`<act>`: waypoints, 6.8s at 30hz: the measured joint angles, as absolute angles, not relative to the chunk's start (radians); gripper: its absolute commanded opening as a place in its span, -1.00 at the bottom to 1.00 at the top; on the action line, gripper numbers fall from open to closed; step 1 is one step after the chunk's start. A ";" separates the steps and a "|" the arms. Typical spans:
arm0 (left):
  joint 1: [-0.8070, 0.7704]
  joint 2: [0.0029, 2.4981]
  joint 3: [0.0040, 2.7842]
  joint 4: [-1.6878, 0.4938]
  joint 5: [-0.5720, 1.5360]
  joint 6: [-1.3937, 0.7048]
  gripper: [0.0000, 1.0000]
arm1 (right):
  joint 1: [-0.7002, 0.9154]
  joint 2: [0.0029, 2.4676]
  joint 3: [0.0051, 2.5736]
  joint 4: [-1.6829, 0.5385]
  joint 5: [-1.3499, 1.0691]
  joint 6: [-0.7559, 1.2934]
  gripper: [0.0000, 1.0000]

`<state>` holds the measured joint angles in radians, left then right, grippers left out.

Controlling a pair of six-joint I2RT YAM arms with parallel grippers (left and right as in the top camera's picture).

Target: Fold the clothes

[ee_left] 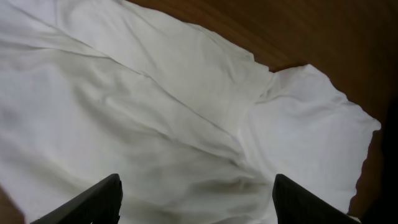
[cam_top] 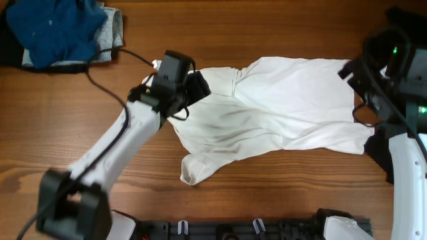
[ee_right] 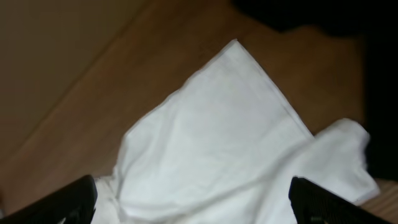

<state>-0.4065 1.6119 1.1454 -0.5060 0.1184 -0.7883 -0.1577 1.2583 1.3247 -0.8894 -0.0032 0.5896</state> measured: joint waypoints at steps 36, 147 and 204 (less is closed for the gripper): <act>-0.487 2.007 1.234 -0.087 0.310 -1.013 0.99 | -0.158 1.554 1.325 -0.587 -0.364 0.554 0.98; -0.360 2.043 1.243 -0.072 0.336 -1.059 -0.92 | -0.267 2.274 1.652 -0.437 0.076 0.276 -0.91; -0.593 1.245 2.119 -0.852 -0.621 -0.530 -0.93 | -0.267 1.160 1.777 -0.741 0.072 0.408 -0.92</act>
<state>-0.5934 1.2446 2.1189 -0.8524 -0.6209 -0.5301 -0.2672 1.1603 1.7775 -0.7410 0.0715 0.4080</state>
